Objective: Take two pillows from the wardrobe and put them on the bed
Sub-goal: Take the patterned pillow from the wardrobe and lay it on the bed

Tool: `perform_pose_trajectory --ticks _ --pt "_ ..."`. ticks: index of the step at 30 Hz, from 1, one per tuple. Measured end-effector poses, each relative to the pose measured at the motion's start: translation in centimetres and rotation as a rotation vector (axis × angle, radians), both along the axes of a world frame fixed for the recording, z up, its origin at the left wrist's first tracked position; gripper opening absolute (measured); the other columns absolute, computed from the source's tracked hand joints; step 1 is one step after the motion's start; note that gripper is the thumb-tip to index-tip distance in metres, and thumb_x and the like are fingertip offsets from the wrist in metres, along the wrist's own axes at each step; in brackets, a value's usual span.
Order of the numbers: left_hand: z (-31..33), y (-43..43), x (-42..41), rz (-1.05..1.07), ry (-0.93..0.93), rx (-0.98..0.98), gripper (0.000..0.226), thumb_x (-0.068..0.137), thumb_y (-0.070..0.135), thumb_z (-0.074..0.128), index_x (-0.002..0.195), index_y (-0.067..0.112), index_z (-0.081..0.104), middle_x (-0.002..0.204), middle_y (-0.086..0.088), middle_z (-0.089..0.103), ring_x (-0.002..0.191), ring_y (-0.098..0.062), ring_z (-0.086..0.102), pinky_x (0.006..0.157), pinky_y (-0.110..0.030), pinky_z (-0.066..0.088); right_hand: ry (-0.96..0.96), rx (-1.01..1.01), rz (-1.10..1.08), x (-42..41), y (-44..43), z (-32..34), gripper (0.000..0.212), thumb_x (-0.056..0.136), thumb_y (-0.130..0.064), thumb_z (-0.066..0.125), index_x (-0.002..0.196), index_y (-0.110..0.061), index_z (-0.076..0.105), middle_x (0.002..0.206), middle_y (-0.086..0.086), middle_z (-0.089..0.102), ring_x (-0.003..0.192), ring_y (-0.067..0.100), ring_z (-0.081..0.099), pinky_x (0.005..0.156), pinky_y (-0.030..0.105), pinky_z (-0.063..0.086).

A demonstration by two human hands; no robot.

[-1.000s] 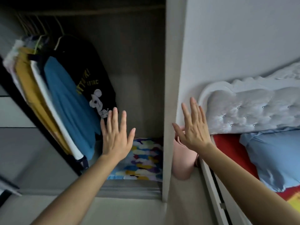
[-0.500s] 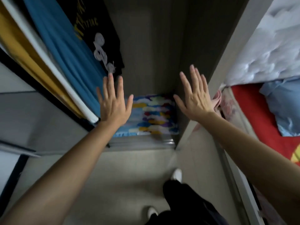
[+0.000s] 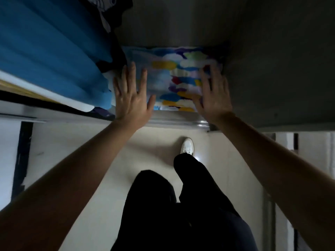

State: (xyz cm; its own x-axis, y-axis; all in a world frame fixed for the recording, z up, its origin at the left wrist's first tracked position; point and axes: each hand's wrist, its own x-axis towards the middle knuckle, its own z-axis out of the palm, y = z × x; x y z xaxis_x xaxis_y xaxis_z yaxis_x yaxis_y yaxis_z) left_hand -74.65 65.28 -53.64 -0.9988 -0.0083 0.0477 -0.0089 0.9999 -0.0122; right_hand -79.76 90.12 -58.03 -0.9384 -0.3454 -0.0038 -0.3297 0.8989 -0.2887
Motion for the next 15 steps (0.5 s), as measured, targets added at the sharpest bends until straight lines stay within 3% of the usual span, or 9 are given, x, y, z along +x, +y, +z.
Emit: perform_pose_trajectory --ticks 3,7,15 --pt "-3.2 -0.4 -2.0 0.029 -0.109 0.007 0.078 0.093 0.049 0.042 0.154 0.013 0.01 0.161 -0.022 0.01 0.147 -0.042 0.015 0.115 -0.062 0.02 -0.074 0.051 -0.003 -1.9 -1.1 -3.4 0.076 0.093 -0.046 0.048 0.155 -0.01 0.022 0.159 0.027 0.021 0.147 0.042 0.021 0.116 0.054 0.025" --pt "-10.2 -1.2 -3.8 -0.012 -0.246 0.047 0.08 0.093 0.044 0.049 0.155 0.014 0.008 0.162 -0.022 0.005 0.149 -0.039 0.006 0.118 -0.06 0.013 -0.171 0.068 -0.021 -3.7 -2.2 -9.4 0.082 0.096 -0.049 0.051 0.158 -0.016 0.009 0.163 0.025 0.007 0.149 0.042 0.01 0.119 0.056 0.02" --pt "-31.6 -3.0 -7.9 -0.079 -0.443 0.061 0.084 0.092 0.039 0.054 0.155 0.014 0.006 0.163 -0.021 0.0 0.15 -0.038 0.002 0.118 -0.061 0.013 -0.29 0.131 -0.104 -5.5 -3.9 -27.8 0.082 0.095 -0.041 0.056 0.157 -0.01 0.012 0.163 0.026 0.007 0.149 0.044 0.012 0.119 0.058 0.019"
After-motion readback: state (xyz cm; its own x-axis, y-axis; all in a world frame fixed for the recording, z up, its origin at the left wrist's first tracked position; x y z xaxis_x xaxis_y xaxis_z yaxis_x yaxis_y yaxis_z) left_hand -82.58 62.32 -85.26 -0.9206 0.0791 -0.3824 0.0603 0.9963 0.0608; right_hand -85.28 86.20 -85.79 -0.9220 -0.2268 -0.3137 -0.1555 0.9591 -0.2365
